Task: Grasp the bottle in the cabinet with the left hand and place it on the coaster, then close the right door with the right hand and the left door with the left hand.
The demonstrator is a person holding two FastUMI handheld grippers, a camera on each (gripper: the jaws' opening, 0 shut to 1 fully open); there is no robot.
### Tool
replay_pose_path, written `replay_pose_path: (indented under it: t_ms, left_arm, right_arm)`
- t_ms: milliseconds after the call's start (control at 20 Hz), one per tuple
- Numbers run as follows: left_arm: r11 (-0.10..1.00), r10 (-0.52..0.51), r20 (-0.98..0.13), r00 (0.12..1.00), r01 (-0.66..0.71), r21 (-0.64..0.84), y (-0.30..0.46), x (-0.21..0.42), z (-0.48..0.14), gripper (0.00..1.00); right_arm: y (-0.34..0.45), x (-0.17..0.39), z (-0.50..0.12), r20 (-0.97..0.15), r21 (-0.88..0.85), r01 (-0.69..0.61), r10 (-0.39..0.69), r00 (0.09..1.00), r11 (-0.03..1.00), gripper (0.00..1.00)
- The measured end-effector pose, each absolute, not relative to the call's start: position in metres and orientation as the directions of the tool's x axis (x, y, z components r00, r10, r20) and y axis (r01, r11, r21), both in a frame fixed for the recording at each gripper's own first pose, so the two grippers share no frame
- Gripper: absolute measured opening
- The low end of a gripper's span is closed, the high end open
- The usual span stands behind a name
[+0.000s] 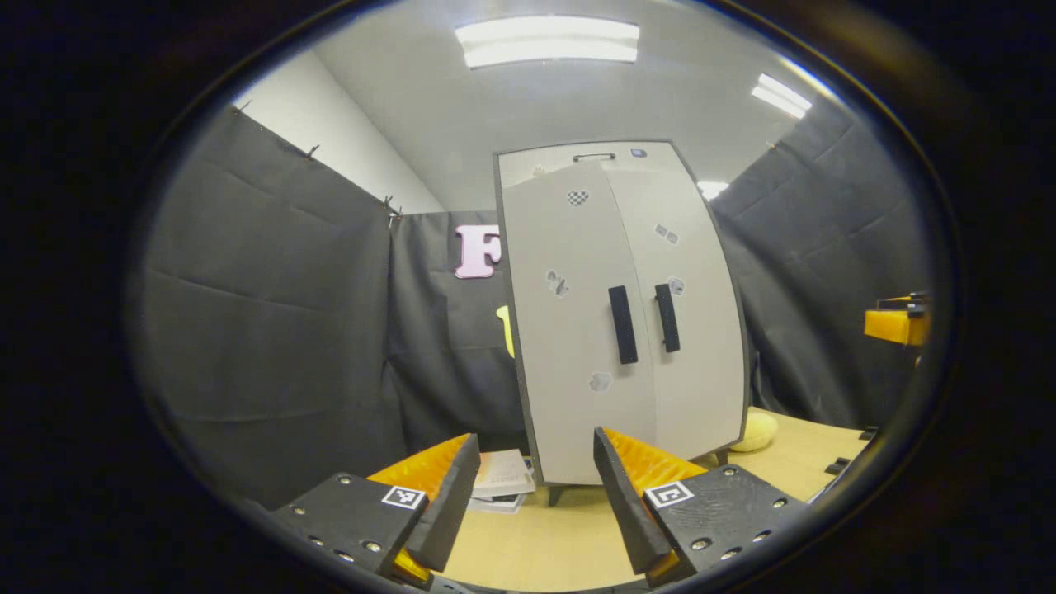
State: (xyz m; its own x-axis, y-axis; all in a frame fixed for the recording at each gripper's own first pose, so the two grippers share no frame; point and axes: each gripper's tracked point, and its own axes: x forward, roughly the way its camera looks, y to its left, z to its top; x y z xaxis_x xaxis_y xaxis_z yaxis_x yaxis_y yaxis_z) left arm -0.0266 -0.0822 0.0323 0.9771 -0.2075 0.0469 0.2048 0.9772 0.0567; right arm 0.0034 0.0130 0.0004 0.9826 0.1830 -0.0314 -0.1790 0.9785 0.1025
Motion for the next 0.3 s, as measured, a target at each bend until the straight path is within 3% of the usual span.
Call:
replay_pose_path:
  t_ms: [300]
  left_arm:
    - [0.98, -0.197, 0.033, 0.98, 0.196, 0.033, -0.065, -0.037, 0.026, 0.81]
  right_arm:
    - [0.019, -0.001, -0.001, -0.032, 0.1, -0.17, 0.174, 0.984, 0.98, 0.92]
